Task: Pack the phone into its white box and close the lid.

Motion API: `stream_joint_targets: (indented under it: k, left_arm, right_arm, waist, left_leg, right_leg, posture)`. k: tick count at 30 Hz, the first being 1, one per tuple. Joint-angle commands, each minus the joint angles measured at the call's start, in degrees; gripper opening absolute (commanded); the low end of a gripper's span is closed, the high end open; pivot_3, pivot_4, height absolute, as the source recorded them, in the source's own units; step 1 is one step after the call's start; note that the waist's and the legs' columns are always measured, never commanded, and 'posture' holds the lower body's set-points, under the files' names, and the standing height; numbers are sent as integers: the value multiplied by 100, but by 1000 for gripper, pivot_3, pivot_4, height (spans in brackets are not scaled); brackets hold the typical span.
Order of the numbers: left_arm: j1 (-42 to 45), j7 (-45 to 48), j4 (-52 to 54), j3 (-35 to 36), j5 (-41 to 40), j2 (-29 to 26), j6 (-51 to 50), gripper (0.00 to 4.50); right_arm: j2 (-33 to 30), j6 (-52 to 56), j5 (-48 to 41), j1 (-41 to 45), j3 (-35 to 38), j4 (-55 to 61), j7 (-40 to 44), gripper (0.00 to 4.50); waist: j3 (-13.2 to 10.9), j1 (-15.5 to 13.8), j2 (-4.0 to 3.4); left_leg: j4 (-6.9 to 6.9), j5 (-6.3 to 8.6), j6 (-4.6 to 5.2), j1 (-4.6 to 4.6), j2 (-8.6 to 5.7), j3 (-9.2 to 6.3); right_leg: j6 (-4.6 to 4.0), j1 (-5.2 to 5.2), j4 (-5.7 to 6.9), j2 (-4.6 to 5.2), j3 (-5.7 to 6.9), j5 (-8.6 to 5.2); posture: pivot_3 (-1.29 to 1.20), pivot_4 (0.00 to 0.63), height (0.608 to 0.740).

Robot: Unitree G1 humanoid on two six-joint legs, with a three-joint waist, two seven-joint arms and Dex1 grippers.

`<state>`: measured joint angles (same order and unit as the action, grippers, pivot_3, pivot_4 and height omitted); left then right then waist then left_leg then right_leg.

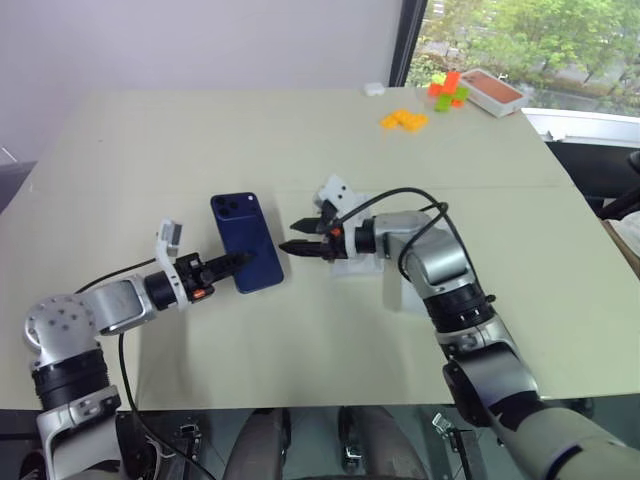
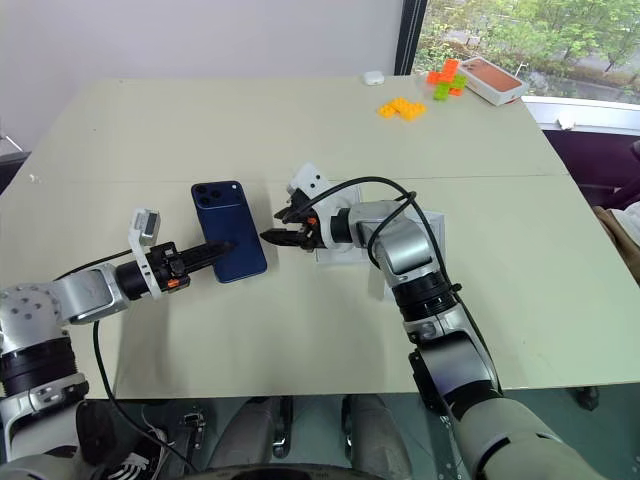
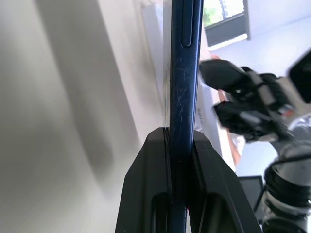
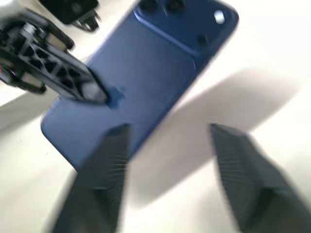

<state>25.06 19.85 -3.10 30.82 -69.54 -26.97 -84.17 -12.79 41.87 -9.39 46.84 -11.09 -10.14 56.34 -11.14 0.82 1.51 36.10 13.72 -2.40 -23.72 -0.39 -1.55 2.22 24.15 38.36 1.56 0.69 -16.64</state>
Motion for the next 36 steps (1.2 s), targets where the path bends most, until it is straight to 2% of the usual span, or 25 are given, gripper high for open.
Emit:
stream_joint_targets:
  k: [1, 6, 14, 28, 36]
  left_arm:
    - [253, 151, -41, 39, -353, -77, -82, 0]
    - [330, 78, -107, 70, -437, -134, -116, 0]
    - [345, -8, -22, 28, -519, -175, -133, 0]
    - [387, -208, -30, 12, -754, -176, -201, 0]
    - [346, -309, 32, -69, -876, -137, -132, 0]
  right_arm:
    - [-459, 66, -260, 61, -64, 509, 423, 4410]
    - [-1179, 51, -267, -4, -337, 835, 827, 4410]
    - [-1682, -542, 314, -26, -916, 630, 739, 4410]
    - [-1824, -1086, 734, -160, -1191, 303, 620, 4410]
    - [-1798, -1213, 917, -258, -1244, 192, 608, 4410]
  waist:
    - [0, -3, 0]
    - [0, 16, 0]
    - [0, 1, 0]
    - [1, -3, 1]
    - [0, -2, 1]
  left_leg:
    - [1, -1, -1, -18, 0, 0]
    - [5, -1, 0, -35, 2, 5]
    - [16, -1, 1, -34, 4, 4]
    - [36, -15, -22, -34, 3, 4]
    - [100, 1, 5, -34, 4, 3]
  right_leg:
    - [1, 19, 1, -1, 0, 0]
    - [2, 32, -2, -3, 0, 1]
    - [2, 32, 12, -5, 1, 1]
    - [3, 30, 31, -6, 1, 1]
    - [2, 26, 88, -7, 1, 1]
  posture:
    - [0, 150, 740]
    - [0, 150, 740]
    - [0, 150, 740]
    - [0, 150, 740]
    - [0, 150, 740]
